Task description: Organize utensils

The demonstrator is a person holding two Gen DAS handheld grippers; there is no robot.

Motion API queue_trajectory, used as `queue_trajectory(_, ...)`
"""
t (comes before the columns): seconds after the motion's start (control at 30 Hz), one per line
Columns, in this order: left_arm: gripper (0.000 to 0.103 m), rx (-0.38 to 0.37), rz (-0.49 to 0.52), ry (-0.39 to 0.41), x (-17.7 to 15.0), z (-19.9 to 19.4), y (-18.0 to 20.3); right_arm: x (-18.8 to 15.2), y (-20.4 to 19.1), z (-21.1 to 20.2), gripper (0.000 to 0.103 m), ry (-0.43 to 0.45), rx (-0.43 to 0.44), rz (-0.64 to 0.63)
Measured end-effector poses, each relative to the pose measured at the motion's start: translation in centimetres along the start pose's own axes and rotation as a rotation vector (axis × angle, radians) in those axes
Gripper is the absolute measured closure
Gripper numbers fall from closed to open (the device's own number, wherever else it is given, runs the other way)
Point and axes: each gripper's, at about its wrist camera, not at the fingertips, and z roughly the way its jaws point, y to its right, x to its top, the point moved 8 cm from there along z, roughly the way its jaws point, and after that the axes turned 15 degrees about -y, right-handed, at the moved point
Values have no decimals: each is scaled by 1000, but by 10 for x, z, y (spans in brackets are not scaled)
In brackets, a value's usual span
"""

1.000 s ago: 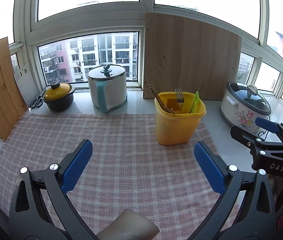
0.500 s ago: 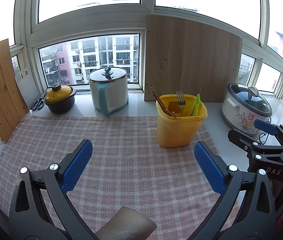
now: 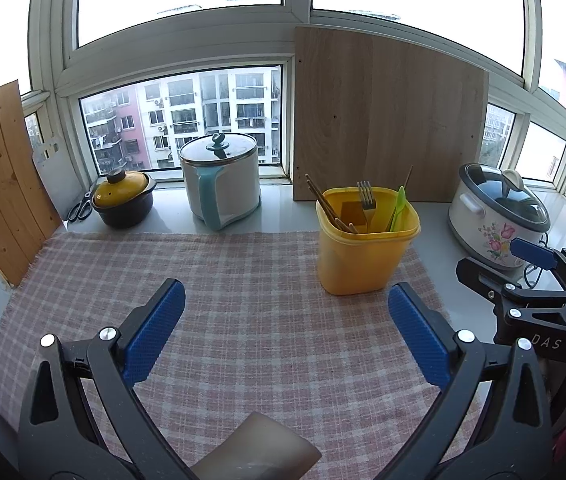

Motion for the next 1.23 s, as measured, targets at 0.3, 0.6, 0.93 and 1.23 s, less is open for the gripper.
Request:
queue_trajectory(0.3,0,2,1,0,0,1,0,-1,1,6,0,-6,2,0)
queue_trajectory(0.6,0,4,1,0,1,1,-1,-2,1,8,0,-11,4,3)
queue_trajectory(0.93,0,5,1,2,0,1,-1,-5,2,10,0,-16,5,2)
queue_trajectory(1.23,0,9,11,5,-2,3,2,-6,3,12,0,-22,4,3)
